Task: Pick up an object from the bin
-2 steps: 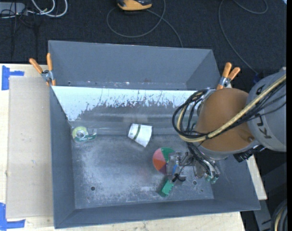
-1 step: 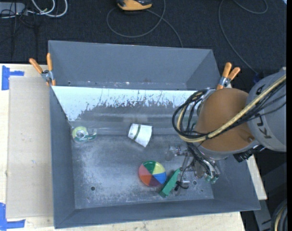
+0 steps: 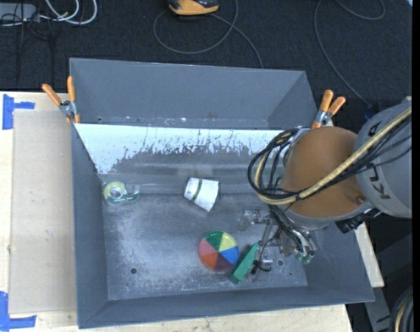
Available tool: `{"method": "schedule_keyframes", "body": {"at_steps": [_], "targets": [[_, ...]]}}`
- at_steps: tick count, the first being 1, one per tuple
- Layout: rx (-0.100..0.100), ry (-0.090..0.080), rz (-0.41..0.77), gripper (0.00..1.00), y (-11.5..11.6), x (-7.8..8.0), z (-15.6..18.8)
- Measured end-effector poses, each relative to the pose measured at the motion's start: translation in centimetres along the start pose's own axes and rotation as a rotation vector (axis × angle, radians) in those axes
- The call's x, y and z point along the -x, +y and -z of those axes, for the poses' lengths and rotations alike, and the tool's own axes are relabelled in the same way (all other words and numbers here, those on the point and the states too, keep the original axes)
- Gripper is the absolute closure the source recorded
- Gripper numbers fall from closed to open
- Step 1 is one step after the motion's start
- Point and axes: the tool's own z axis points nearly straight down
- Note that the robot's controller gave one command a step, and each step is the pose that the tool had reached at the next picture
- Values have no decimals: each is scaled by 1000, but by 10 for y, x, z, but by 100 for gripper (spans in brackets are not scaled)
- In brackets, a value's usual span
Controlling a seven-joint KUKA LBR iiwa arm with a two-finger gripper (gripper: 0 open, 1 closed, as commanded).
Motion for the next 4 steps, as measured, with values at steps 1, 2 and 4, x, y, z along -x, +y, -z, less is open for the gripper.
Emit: {"method": "schedule_keyframes", "body": {"at_steps": [1,2,4], "targets": [[0,-4,-71,0,10,-4,-37],[0,2,-128,0,21,-4,-83],[1,-4,-204,0,23,-4,-88]]}}
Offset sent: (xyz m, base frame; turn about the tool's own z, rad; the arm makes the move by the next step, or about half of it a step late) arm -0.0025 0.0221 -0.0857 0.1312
